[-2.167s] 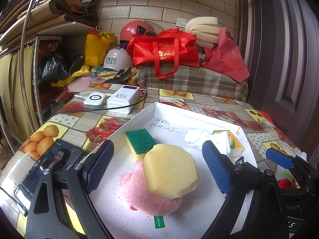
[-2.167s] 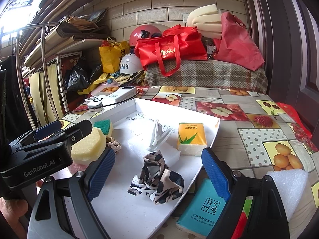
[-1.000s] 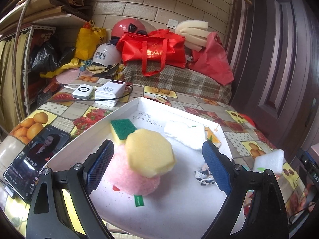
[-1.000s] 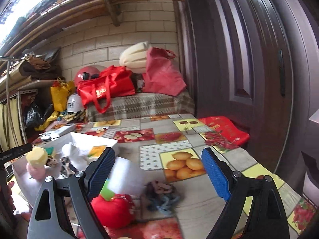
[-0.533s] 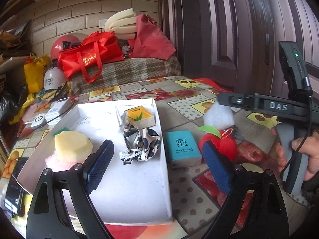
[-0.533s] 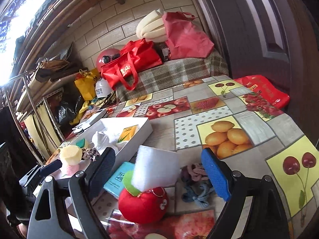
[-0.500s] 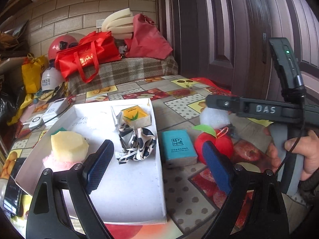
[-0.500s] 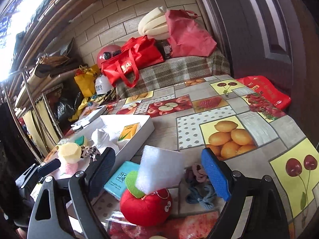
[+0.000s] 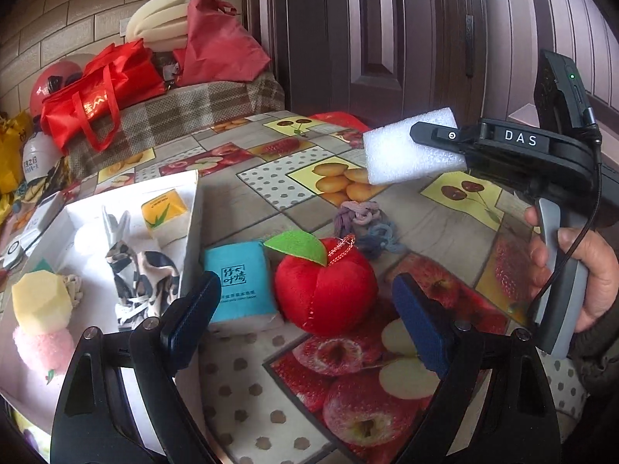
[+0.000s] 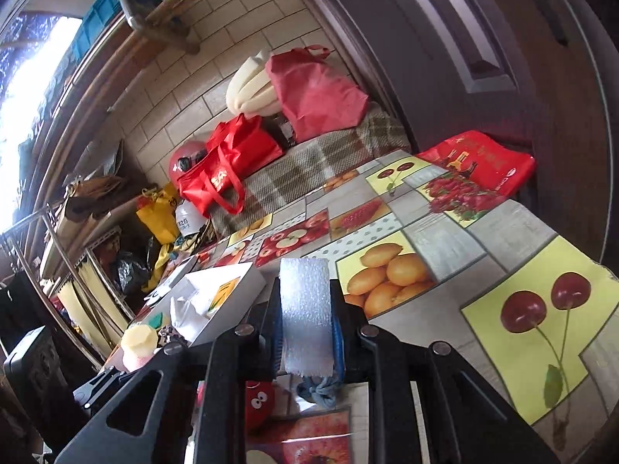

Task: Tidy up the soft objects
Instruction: 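Grasp the white foam block with the right tool while the left tool reaches toward the red apple plush, then grasp the red apple plush with the left tool while the right tool carries the foam block over the box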

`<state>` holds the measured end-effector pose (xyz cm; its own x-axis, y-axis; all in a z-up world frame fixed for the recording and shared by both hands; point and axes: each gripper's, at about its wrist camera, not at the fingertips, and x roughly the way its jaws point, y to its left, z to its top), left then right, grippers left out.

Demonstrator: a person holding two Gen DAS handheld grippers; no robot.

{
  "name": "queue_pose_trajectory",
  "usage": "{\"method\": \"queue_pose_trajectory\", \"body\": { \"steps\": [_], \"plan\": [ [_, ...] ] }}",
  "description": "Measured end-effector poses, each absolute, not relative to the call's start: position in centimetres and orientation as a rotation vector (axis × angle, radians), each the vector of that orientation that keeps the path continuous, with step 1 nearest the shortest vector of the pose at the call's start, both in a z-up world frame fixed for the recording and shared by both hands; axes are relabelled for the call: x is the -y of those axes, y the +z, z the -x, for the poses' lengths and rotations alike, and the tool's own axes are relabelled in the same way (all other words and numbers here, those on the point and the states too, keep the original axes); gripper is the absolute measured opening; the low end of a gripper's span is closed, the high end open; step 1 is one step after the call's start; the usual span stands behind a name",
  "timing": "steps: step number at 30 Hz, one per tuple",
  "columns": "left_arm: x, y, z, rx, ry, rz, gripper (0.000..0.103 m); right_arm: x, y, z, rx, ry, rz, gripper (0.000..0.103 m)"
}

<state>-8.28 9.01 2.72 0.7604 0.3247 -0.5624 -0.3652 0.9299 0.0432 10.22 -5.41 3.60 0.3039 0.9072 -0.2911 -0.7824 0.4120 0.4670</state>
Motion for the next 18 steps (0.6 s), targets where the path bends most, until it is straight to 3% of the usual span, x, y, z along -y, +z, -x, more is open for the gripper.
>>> {"method": "queue_pose_trajectory", "body": {
  "steps": [7, 9, 10, 16, 18],
  "plan": [
    [-8.2, 1.0, 2.8, -0.751, 0.396, -0.007, 0.089, 5.3, 3.0, -10.7, -0.577, 1.149, -0.273, 0.02],
    [-7.5, 0.8, 2.8, -0.76, 0.341, -0.019, 0.067, 5.3, 3.0, -10.7, -0.578, 1.157, -0.276, 0.02],
    [-7.0, 0.8, 3.1, -0.75, 0.304, -0.02, 0.064, 5.4, 2.9, -10.8, -0.583, 1.158, -0.284, 0.02],
    [-4.8, 0.9, 3.2, -0.75, 0.264, -0.068, 0.065, 5.7, 2.7, -11.2, -0.596, 1.166, -0.31, 0.02],
    [-5.2, 0.5, 2.5, -0.792, 0.268, -0.053, 0.072, 5.6, 2.8, -11.0, -0.59, 1.168, -0.302, 0.02]
  ]
}}
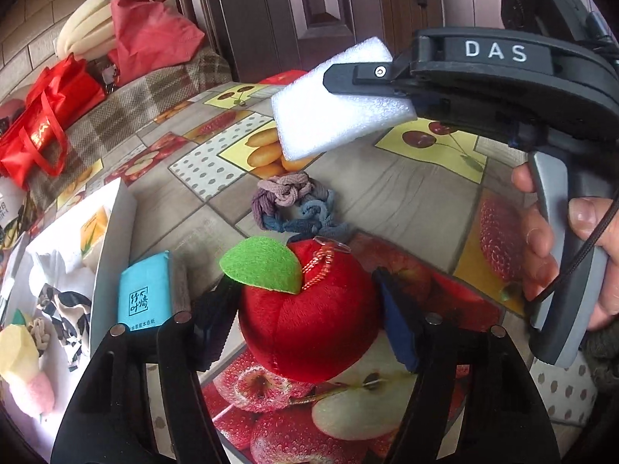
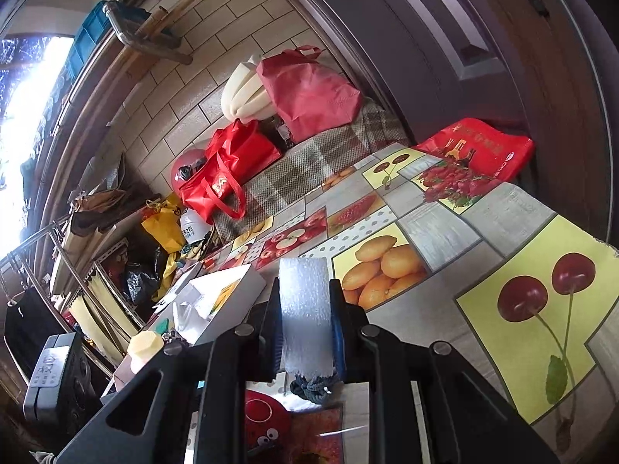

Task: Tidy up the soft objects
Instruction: 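Grasp the red apple plush with the left tool while the right tool carries the foam block over the box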

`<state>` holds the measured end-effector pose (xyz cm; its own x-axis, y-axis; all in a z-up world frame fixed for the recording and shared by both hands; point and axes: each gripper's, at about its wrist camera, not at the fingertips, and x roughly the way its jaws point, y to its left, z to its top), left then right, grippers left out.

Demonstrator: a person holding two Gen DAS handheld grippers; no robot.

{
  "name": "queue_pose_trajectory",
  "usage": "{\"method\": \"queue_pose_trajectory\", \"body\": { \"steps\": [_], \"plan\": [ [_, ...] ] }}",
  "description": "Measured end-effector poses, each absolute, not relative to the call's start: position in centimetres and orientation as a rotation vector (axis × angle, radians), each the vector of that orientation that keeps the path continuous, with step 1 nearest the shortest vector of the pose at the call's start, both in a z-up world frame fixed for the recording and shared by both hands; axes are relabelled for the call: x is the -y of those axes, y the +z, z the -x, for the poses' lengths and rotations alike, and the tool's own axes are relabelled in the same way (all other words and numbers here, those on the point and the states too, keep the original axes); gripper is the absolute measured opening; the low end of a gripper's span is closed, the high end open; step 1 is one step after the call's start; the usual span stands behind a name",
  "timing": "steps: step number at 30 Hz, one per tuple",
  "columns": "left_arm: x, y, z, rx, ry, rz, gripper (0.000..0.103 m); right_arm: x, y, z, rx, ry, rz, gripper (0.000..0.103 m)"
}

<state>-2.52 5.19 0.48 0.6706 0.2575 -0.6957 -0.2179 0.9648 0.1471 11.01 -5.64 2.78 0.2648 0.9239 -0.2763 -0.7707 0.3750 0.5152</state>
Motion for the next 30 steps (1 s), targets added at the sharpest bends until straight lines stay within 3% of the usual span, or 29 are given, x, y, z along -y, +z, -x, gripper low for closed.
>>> {"method": "queue_pose_trajectory", "body": {
  "steps": [4, 7, 16, 30],
  "plan": [
    [-5.5, -0.1, 2.0, -0.826, 0.253, -0.037, 0.07, 5.5, 2.7, -11.0, -0.594, 1.167, -0.297, 0.02],
    [-5.3, 0.5, 2.9, -0.767, 0.236, -0.034, 0.06, 5.5, 2.7, -10.9, -0.591, 1.172, -0.293, 0.02],
    [-6.0, 3.8, 8.8, -0.467, 0.345, 0.0, 0.06, 6.4, 4.3, -7.9, -0.425, 1.155, -0.24, 0.02],
    [-12.6, 4.6, 16.9, -0.333, 0.612, 0.073, 0.06, 3.4, 5.0, 0.2, -0.301, 1.3, -0.092, 0.02]
  ]
}}
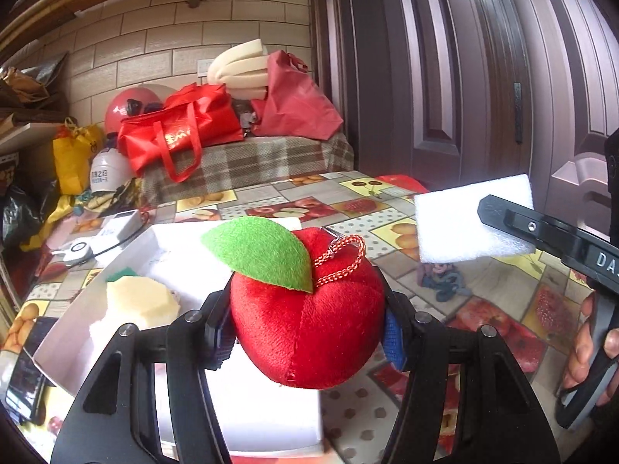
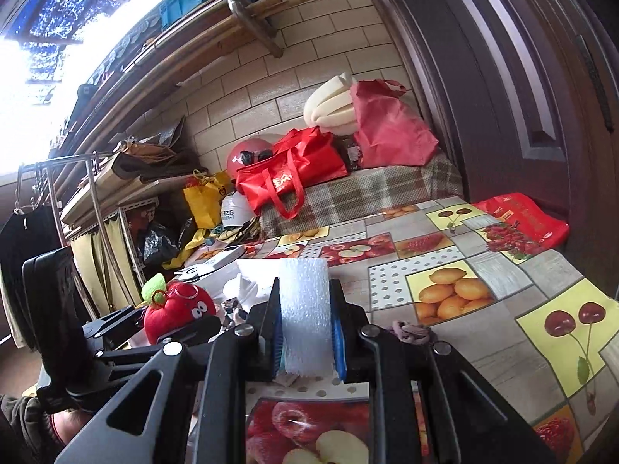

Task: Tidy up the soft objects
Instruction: 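Grasp the red apple plush with the left tool while the right tool carries the foam block over the box, then release the apple plush into the box with the left tool while the right tool drops the foam block in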

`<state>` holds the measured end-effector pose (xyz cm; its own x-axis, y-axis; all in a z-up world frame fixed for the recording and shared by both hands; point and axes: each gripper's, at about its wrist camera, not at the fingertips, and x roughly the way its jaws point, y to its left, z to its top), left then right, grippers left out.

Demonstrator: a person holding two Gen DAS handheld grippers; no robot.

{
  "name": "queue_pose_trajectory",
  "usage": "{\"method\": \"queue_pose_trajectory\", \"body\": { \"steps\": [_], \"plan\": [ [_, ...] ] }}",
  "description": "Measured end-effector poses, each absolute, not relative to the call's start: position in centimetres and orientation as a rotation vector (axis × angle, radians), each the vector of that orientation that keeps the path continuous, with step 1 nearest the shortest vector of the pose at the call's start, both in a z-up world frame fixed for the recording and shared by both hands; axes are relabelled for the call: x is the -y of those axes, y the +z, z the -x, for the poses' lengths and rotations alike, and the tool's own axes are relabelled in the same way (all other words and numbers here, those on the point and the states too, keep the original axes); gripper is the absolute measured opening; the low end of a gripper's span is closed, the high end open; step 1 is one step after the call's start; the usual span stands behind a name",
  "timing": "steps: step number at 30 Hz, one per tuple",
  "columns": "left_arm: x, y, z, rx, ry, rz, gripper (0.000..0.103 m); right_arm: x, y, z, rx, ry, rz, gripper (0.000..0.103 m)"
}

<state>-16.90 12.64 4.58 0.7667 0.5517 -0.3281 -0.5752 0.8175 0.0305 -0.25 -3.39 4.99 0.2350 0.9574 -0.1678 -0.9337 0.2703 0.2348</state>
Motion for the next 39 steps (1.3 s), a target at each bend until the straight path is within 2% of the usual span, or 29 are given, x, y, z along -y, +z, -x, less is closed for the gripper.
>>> {"method": "queue_pose_trajectory", "body": {
  "steps": [18, 29, 35, 39],
  "plan": [
    [-22.8, 2.4, 25.9, -0.407, 0.744, 0.371, 0.061, -4.8, 4.2, 7.4, -0.337, 1.548, 0.105, 0.019],
    [-24.7, 0.0, 21.1, -0.676, 0.682, 0.405, 0.061, -9.3, 3.1, 8.0, -0.47, 1.596, 0.224, 0.019],
    [-25.9, 0.2, 19.0, -0.675, 0.731, 0.419, 0.061, -11.6, 2.6, 9.2, -0.427, 1.536, 0.376, 0.019],
    [-26.1, 0.7, 18.0, -0.643, 0.773, 0.403, 0.061, -12.8, 2.8, 7.6, -0.412, 1.45, 0.352, 0.02]
  ]
}}
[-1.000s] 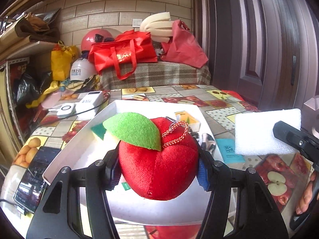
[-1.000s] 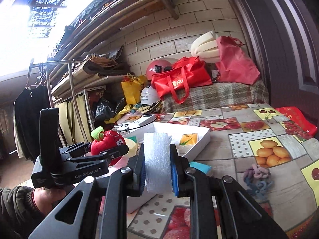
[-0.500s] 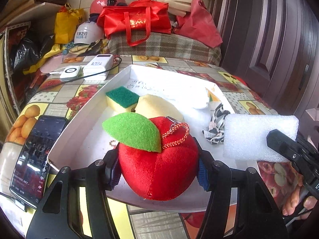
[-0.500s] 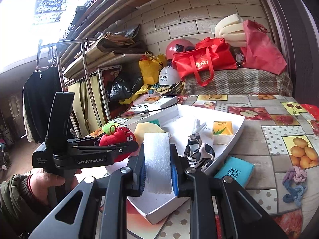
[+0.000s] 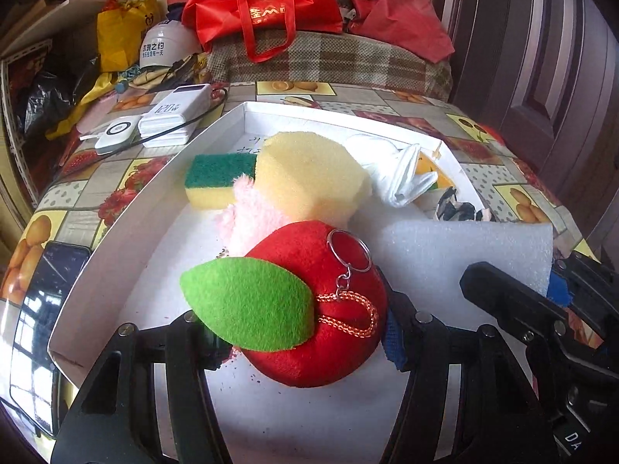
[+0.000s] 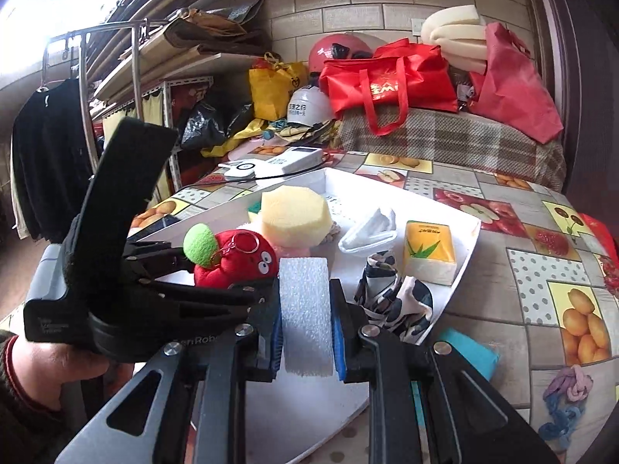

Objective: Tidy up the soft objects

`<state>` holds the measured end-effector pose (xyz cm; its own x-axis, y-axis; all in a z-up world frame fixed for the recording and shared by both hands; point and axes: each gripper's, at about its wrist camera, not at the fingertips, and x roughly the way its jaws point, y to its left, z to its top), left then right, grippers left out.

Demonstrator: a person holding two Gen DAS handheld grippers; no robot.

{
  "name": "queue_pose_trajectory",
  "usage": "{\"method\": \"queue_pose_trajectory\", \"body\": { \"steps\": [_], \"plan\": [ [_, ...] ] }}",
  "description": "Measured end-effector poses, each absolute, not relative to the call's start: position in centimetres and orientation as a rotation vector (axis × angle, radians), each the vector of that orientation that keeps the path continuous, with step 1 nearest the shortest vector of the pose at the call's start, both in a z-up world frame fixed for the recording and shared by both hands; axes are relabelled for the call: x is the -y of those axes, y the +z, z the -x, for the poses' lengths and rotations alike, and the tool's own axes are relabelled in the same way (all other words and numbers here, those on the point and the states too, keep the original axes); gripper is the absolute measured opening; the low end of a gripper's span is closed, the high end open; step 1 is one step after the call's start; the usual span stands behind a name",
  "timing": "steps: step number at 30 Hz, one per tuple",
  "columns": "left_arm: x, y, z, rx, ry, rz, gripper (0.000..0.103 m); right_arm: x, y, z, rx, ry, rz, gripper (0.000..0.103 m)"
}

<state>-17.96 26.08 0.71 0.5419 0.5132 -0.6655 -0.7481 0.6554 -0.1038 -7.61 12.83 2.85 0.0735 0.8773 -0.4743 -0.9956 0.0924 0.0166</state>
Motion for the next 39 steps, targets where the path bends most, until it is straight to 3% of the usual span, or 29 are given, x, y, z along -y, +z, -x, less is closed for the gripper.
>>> {"method": "queue_pose_trajectory", "body": {
  "steps": [10, 11, 13, 15, 16, 17, 39],
  "plan": [
    [-25.0, 1.8, 18.8, -0.564, 0.866, 0.337, 0.066, -12.7, 3.5, 7.8, -0.328, 1.4, 0.33, 0.021],
    [-24.9, 2.0, 19.3, -0.544, 0.896, 0.333, 0.068, -12.8, 3.6, 7.8, -0.326, 1.396, 0.331, 0.026],
    [-25.0, 2.3, 20.5, -0.497, 0.95, 0.358, 0.076, -12.7, 3.6, 7.6, -0.325, 1.369, 0.319, 0.052],
    [-25.5, 2.3, 21.6, -0.46, 0.972, 0.406, 0.094, -12.4, 3.8, 6.7, -0.346, 1.34, 0.272, 0.1],
    [-25.7, 2.2, 21.8, -0.459, 0.979, 0.423, 0.099, -12.3, 3.8, 6.3, -0.357, 1.35, 0.252, 0.103],
    [-25.9, 2.1, 21.9, -0.462, 0.989, 0.435, 0.103, -12.1, 3.9, 6.1, -0.358, 1.349, 0.236, 0.103],
    [-23.6, 3.3, 22.0, -0.383, 0.992, 0.316, 0.103, -9.4, 4.6, 7.8, -0.195, 1.189, 0.197, 0.103]
  ]
}}
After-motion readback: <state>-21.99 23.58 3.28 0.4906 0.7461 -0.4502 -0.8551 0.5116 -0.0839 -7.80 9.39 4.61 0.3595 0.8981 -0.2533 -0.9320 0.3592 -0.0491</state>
